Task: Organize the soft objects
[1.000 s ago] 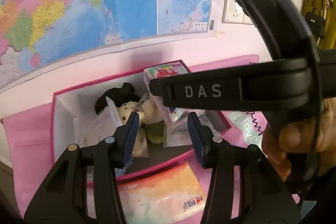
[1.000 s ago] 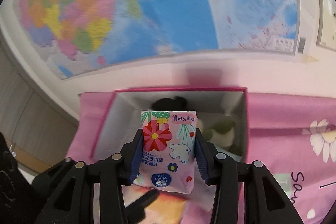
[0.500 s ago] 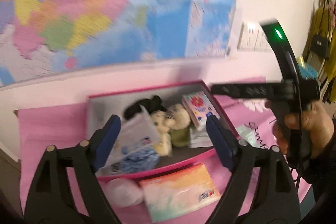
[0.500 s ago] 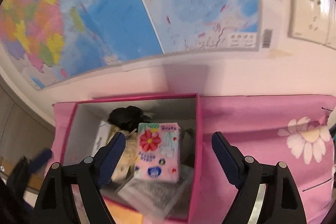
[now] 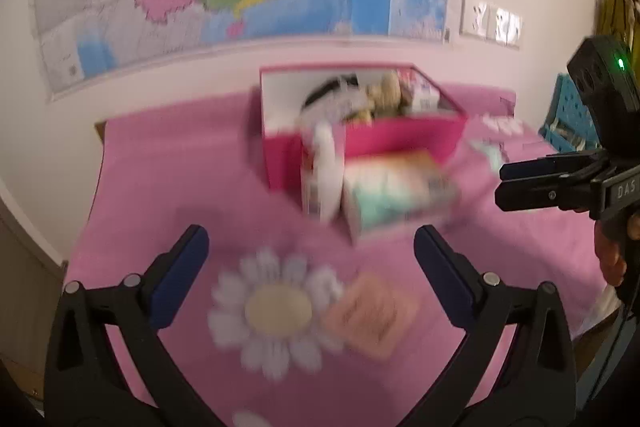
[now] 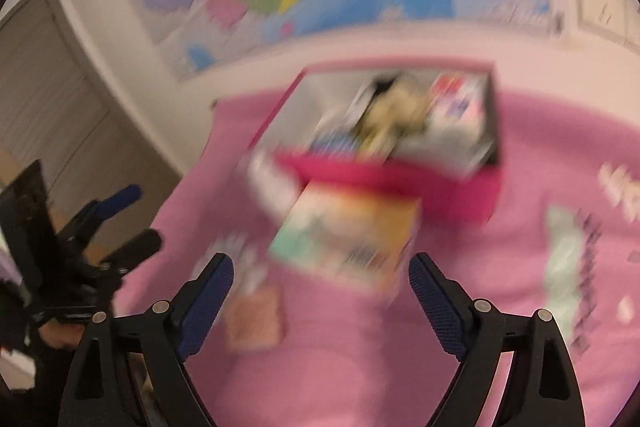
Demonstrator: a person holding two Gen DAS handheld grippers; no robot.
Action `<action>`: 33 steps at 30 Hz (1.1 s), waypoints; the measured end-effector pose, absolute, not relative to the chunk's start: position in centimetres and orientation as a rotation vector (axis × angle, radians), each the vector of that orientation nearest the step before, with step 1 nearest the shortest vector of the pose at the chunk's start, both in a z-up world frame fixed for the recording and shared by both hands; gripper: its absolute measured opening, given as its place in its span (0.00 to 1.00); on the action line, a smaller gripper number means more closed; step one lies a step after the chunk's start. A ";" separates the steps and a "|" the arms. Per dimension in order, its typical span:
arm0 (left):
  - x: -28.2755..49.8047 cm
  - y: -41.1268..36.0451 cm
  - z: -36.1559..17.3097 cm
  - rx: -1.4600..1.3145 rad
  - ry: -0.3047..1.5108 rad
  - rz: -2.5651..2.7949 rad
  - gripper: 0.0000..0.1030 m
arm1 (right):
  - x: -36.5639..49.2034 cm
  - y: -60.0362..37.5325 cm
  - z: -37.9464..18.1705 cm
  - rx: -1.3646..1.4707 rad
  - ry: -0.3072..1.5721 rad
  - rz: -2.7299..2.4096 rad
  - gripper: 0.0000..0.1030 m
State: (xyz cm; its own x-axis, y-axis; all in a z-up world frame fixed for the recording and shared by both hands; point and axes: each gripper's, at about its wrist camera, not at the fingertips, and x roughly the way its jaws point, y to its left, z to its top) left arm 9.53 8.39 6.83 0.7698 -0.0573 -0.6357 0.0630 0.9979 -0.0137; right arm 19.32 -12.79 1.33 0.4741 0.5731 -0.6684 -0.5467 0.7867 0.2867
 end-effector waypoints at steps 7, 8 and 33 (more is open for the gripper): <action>6.3 7.0 2.2 -0.061 0.743 -0.106 1.00 | 16.7 -10.8 -4.4 0.082 0.975 0.778 0.88; 6.3 6.3 1.6 -0.043 0.750 -0.099 1.00 | 17.1 -10.5 -5.0 0.100 0.999 0.788 0.88; 8.7 3.2 -3.9 0.005 0.905 -0.083 1.00 | 20.5 -6.5 -9.9 0.169 1.179 0.876 0.59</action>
